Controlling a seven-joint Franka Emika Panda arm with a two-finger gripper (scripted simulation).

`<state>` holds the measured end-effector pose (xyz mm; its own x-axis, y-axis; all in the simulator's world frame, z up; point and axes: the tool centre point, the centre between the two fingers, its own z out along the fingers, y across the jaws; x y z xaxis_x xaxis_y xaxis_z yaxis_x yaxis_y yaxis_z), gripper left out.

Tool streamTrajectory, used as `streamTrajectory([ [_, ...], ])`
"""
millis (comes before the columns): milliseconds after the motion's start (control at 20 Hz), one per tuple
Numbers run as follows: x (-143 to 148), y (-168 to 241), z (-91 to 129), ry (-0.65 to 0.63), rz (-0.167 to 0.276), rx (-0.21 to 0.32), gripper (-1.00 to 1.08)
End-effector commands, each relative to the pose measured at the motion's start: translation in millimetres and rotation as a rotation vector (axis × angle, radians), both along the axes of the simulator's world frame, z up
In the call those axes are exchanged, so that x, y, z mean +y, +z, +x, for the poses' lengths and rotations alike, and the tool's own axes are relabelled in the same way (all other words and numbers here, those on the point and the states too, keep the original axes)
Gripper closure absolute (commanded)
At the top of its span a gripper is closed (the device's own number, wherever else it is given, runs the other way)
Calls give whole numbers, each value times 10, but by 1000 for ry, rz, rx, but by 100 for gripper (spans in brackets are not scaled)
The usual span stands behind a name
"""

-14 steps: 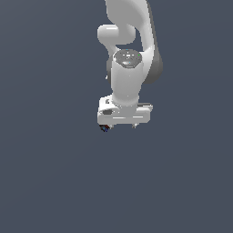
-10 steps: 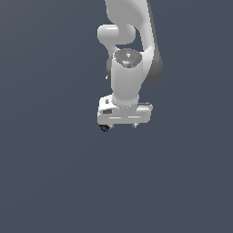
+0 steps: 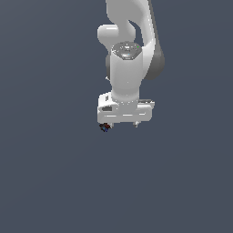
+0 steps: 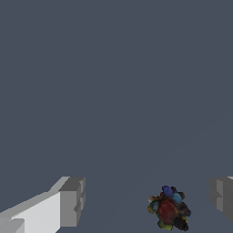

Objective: Pick up the object and move it to a goal position.

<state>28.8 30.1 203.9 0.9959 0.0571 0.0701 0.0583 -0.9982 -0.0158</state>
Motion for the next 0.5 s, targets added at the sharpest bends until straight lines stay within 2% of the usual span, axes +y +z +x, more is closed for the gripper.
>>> streamTrajectory([
  [0,-9,-19,-12,-9,1,2,-92],
  [450,-142,-236,-161,-137,9,15,-92],
])
